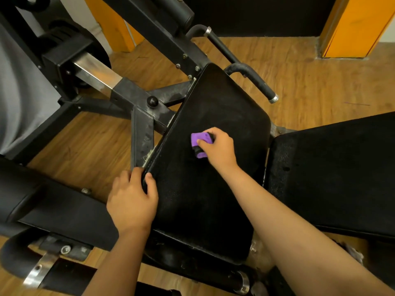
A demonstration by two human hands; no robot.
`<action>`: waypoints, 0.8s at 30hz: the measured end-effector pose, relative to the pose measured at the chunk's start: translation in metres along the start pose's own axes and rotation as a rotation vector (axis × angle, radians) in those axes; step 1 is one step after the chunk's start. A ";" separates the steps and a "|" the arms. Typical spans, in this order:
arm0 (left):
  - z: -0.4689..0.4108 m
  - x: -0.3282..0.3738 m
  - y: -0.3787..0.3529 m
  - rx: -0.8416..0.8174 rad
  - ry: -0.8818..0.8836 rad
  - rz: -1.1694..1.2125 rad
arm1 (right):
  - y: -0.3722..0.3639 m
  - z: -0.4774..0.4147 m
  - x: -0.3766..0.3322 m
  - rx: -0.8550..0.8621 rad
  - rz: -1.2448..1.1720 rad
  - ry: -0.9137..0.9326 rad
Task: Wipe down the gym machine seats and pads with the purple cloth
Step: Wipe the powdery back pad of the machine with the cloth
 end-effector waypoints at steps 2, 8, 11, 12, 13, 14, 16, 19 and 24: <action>0.000 0.000 0.000 -0.001 -0.002 -0.005 | 0.017 -0.003 0.029 0.061 0.026 -0.105; 0.000 0.002 0.001 -0.005 -0.012 -0.015 | 0.079 0.020 0.124 0.090 0.171 -0.498; 0.000 0.004 0.001 -0.002 -0.024 -0.014 | 0.104 0.022 0.127 0.200 0.054 -0.476; 0.000 0.004 0.001 -0.002 -0.026 -0.013 | 0.110 0.024 0.126 0.224 -0.004 -0.474; 0.000 0.004 0.001 -0.003 -0.028 -0.013 | 0.117 0.025 0.123 0.245 -0.028 -0.457; 0.001 0.004 0.001 -0.002 -0.030 -0.012 | 0.123 0.027 0.121 0.260 -0.023 -0.435; 0.001 0.004 0.002 0.003 -0.033 -0.008 | 0.133 0.032 0.118 0.275 0.036 -0.397; 0.001 0.005 0.003 0.012 -0.038 -0.005 | 0.128 0.045 0.126 0.217 0.141 -0.357; 0.001 0.004 0.003 0.014 -0.040 0.001 | 0.093 0.046 0.140 0.138 0.260 -0.283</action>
Point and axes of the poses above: each hand's wrist, its own z-axis away from the middle knuckle, its own y-axis out of the back of the hand, x = y × z, the point moved 6 cm from there along -z, towards the middle knuckle, and after that the axes turned 10 degrees about z, right-handed, at the moved point
